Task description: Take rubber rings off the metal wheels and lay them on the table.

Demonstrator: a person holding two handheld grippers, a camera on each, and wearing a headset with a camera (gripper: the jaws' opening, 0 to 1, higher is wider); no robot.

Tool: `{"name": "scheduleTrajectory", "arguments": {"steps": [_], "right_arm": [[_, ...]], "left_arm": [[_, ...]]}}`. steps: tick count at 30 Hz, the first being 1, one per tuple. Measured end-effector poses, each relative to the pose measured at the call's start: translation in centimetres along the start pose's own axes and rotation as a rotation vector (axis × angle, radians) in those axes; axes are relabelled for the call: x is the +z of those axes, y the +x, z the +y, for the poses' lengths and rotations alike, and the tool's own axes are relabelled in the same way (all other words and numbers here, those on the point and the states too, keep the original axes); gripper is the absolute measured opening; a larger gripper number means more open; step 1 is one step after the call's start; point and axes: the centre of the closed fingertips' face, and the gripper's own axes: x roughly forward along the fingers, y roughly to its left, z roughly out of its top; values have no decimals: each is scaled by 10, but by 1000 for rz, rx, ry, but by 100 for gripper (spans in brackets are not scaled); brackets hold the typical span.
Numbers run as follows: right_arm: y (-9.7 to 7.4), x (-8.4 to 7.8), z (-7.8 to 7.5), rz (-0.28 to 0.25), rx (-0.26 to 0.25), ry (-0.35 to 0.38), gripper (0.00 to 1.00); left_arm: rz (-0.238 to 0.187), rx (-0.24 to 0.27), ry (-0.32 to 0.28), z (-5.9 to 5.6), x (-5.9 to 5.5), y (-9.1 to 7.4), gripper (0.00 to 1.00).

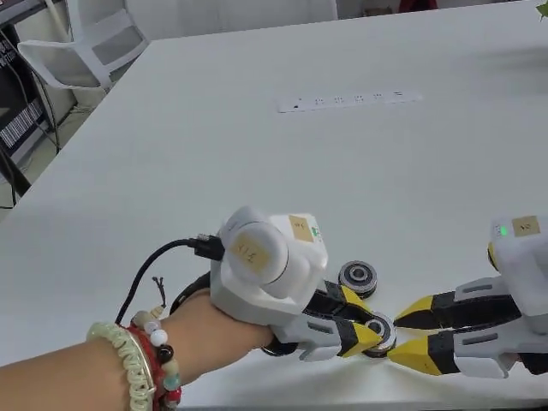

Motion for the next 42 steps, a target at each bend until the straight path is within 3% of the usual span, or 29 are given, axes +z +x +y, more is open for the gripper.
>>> {"name": "scheduleTrajectory", "arguments": {"steps": [4, 10, 15, 18, 26, 29, 30, 34, 37, 42], "right_arm": [[1, 0, 0, 3, 5, -14, 20], [3, -2, -1, 20, 0, -111, 15], [1, -5, -4, 29, -7, -127, 9], [-1, -5, -10, 46, -47, -248, 1], [0, -8, -9, 62, -23, -203, 1], [0, -8, -7, 82, -20, -321, 1], [0, -8, -7, 88, -17, -326, 1], [0, -8, -9, 63, -22, -122, 0], [0, -8, -9, 29, -6, 91, 0], [-1, -7, -11, -29, 39, 326, 0]], "left_arm": [[0, 4, 22, -1, 0, 0, 14], [-7, 7, 15, 0, 1, 1, 14], [-15, 9, 10, 0, 1, 1, 14], [-17, 9, 8, 0, 1, 1, 14], [-21, 12, 3, 0, 2, 1, 14], [-23, 14, 1, 0, 2, 1, 14], [-24, 14, 1, 0, 2, 1, 14], [-28, 13, 2, 0, 2, 1, 14], [-35, 8, 0, 0, 2, 1, 14], [-43, 8, 1, 0, 2, 1, 14]]}}
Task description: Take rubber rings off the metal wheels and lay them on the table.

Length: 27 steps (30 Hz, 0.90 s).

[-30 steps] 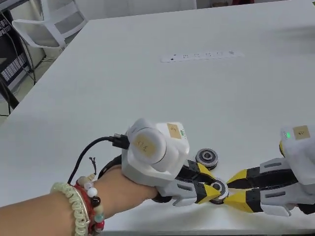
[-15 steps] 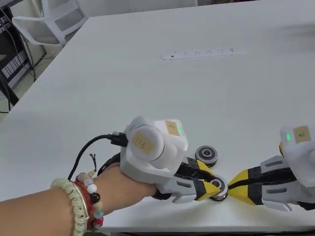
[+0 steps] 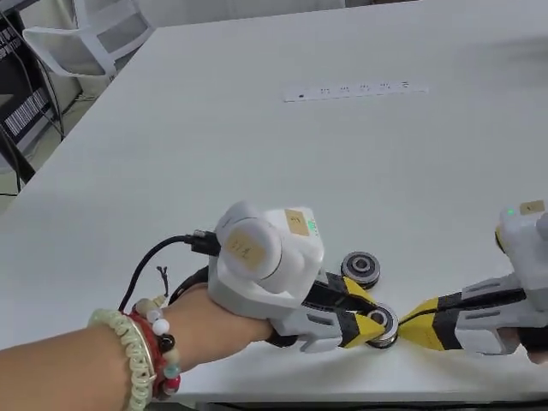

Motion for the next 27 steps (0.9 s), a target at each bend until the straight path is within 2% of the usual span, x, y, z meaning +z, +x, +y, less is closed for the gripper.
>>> {"name": "scheduleTrajectory", "arguments": {"steps": [2, 5, 12, 20, 23, 27], "right_arm": [[0, 0, 0, -17, 20, 78, 0], [0, 1, 1, -14, 13, 49, 0], [1, 2, 3, -48, 63, 183, 0], [0, 4, 5, -59, 86, 220, 0], [-3, 6, 4, -81, 103, 251, 0], [-8, 18, 6, -142, 153, 313, 0]], "left_arm": [[-1, 0, -1, 0, 0, 0, 14], [-4, 0, -3, 0, 0, 0, 14], [-6, -1, -2, 1, 0, -1, 14], [-6, -2, -3, 2, 0, -1, 14], [-6, -2, -3, 2, 0, -1, 14], [-7, 2, -4, 3, -1, -1, 14]]}}
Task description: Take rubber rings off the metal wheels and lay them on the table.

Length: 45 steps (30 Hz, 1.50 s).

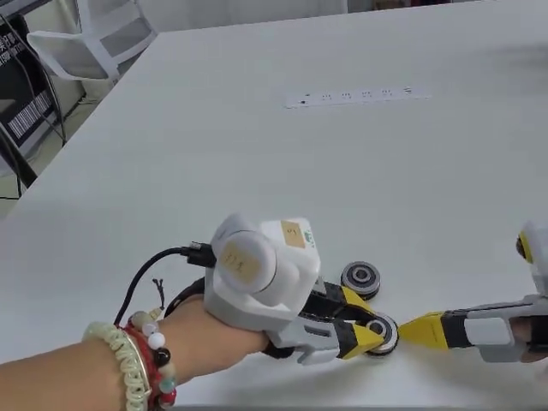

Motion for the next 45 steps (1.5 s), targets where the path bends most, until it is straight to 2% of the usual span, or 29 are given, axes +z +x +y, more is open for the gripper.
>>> {"name": "scheduleTrajectory", "arguments": {"steps": [8, 14, 17, 19, 36, 45], "right_arm": [[1, -2, -2, -7, 3, 35, 0], [4, 2, -3, -1, 5, 52, 0], [4, 3, -3, 4, 16, 70, 0], [4, 5, 1, -2, 41, 86, 0], [7, 9, 6, 6, 76, 107, 0], [6, 10, 9, -9, 98, 123, 0]], "left_arm": [[-1, 6, 0, 1, 0, 0, 14], [0, 23, 3, 4, 0, 0, 14], [-2, 24, 0, 4, -1, -1, 14], [-1, 27, 3, 4, -1, -1, 14], [-10, 37, 0, 7, 0, 0, 14], [-13, 38, -1, 7, 0, 1, 14]]}}
